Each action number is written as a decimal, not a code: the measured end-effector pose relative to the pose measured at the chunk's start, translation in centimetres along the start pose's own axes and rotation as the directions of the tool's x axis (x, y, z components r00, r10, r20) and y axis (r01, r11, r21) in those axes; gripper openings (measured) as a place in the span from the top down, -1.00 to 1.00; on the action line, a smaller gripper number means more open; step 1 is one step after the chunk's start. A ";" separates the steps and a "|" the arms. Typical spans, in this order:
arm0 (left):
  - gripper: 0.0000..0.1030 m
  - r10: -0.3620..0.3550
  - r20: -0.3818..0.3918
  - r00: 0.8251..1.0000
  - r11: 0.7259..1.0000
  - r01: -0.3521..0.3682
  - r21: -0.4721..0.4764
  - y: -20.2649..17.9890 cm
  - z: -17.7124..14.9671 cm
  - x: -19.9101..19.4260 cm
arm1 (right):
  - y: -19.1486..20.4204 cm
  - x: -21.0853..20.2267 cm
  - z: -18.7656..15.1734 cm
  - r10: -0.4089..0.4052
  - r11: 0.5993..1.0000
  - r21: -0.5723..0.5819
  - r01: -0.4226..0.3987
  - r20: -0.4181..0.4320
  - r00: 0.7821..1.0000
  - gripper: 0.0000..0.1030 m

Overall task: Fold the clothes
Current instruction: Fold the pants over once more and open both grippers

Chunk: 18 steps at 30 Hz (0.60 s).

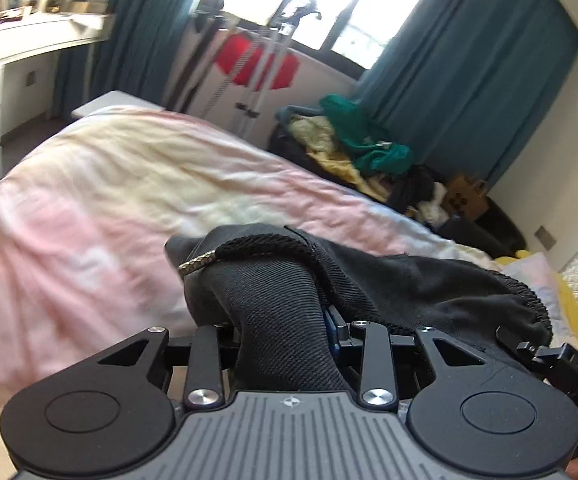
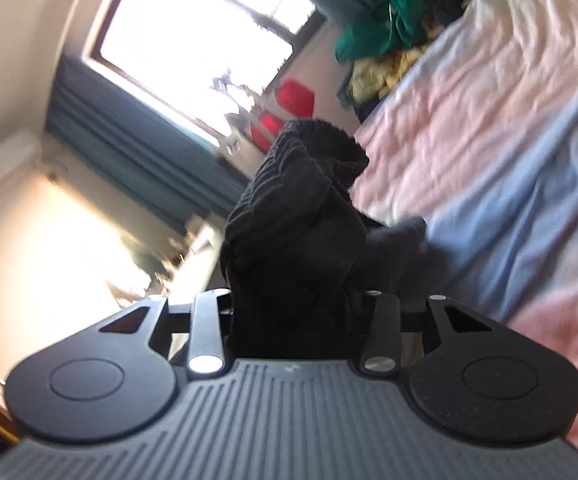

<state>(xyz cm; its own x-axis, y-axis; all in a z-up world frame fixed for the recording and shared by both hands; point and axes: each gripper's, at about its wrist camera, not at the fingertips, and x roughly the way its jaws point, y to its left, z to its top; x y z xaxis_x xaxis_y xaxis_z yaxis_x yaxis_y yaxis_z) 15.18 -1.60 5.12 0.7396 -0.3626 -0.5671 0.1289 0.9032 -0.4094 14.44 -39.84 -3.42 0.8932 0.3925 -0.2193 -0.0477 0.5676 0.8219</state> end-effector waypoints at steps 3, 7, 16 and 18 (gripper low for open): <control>0.32 -0.040 -0.010 0.999 0.999 0.040 0.017 -4.1 1.9 2.8 | -0.6 -0.7 3.8 0.005 1.000 -0.008 -0.004 0.074 0.997 0.17; 0.31 -0.116 -0.014 0.993 0.993 0.116 0.020 -8.5 4.7 9.3 | -2.3 -1.2 9.4 0.004 0.998 -0.057 0.007 0.181 0.983 0.17; 0.28 -0.209 -0.071 0.975 0.957 0.219 0.192 -15.6 5.8 27.9 | -16.8 -0.2 14.7 -0.083 0.996 0.041 0.073 0.390 0.917 0.18; 0.22 -0.170 -0.102 0.980 0.949 0.191 0.253 -16.3 3.8 31.5 | -21.1 0.6 13.5 -0.169 0.982 0.142 0.124 0.370 0.914 0.18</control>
<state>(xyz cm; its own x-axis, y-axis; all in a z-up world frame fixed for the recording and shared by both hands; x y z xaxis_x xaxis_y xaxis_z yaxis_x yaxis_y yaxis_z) 38.93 -26.85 -3.36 0.6355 -0.5323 -0.5593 0.4303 0.8456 -0.3158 22.06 -61.32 -13.76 0.9895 -0.0047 -0.1447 0.1274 0.5029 0.8549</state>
